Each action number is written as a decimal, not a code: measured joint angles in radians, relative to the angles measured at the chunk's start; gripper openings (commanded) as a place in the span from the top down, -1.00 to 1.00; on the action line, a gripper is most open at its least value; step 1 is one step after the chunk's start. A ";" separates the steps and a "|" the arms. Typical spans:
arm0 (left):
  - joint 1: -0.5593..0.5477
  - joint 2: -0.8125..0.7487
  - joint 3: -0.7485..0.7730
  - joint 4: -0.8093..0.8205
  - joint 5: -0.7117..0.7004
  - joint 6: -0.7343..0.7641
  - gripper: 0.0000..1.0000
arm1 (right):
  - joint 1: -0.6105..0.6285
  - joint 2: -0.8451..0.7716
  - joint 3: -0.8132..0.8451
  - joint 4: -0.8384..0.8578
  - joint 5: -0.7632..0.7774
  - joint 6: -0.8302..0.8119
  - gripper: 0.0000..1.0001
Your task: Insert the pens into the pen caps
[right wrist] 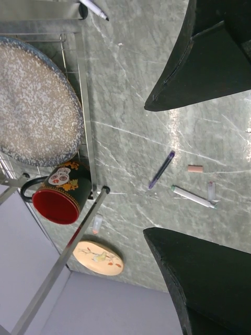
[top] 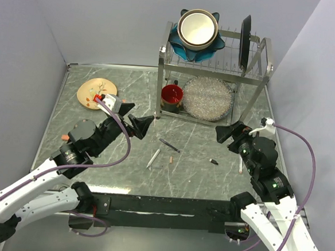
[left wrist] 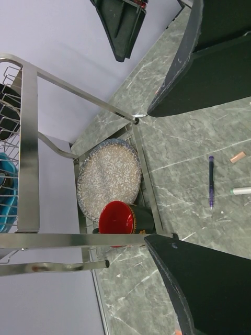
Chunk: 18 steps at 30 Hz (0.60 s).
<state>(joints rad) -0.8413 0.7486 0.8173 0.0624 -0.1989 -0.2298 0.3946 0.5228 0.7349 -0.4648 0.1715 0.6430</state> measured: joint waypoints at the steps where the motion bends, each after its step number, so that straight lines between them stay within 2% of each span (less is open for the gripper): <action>1: 0.000 0.000 0.000 0.000 -0.001 0.000 -0.99 | 0.000 -0.001 0.000 -0.002 0.005 0.002 -1.00; 12: 0.000 -0.002 0.000 0.000 -0.013 0.000 -0.99 | 0.000 0.003 -0.005 -0.009 0.057 -0.020 -1.00; 14: 0.000 -0.005 0.000 0.000 -0.018 0.000 -0.99 | 0.000 0.026 -0.006 0.007 0.051 -0.050 -0.96; 18: 0.000 -0.023 0.000 0.000 -0.029 0.000 -0.99 | 0.000 0.179 0.010 0.025 0.006 -0.155 -0.68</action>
<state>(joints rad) -0.8413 0.7258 0.8173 0.0628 -0.2276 -0.2295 0.3946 0.7013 0.7452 -0.4400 0.1772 0.4877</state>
